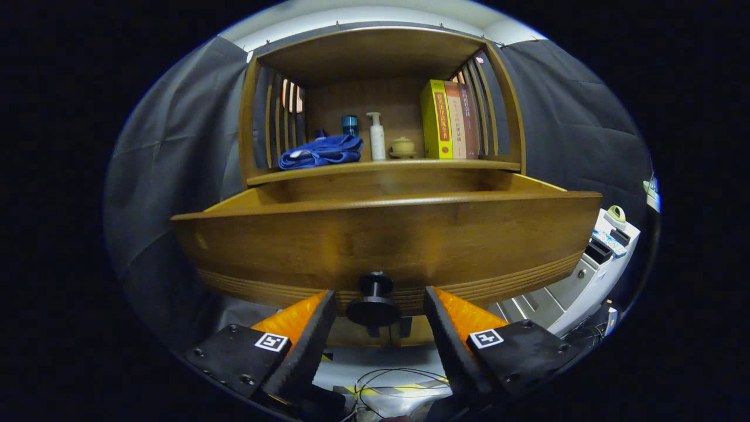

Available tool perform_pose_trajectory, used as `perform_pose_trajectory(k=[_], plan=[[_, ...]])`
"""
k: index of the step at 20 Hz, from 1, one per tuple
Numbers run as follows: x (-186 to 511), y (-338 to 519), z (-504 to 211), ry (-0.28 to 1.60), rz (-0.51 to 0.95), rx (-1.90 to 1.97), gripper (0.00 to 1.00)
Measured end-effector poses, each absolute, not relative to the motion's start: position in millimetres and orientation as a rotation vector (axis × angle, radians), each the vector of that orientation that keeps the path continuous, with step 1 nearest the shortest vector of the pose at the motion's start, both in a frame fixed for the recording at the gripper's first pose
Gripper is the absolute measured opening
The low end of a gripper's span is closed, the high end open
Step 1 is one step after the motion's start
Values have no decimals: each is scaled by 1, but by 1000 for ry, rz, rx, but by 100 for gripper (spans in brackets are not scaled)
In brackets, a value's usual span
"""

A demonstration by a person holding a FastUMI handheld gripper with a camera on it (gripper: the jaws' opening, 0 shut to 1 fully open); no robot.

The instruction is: Pull open the drawer, take out the items inside it, and place them on the countertop above the cabinet.

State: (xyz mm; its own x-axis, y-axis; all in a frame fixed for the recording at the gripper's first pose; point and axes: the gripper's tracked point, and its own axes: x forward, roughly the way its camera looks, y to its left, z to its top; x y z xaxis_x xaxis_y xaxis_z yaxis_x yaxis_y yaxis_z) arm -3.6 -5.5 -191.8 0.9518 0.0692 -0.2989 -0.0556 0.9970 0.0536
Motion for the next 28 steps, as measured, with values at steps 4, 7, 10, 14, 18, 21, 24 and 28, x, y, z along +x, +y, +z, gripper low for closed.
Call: perform_pose_trajectory(k=[4, 7, 10, 14, 18, 21, 24, 28], plan=[[7, -23, -110, 186, 34, 107, 97], [32, -45, -67, 199, -39, 99, 97], [65, -29, -26, 211, 38, 88, 98], [123, -27, -17, 337, 52, -29, 98], [156, -1, -63, 575, 96, -123, 99], [161, 12, -116, 785, 107, -104, 98], [170, 6, -167, 914, 59, -111, 97], [176, 0, -215, 1038, 21, -110, 97]])
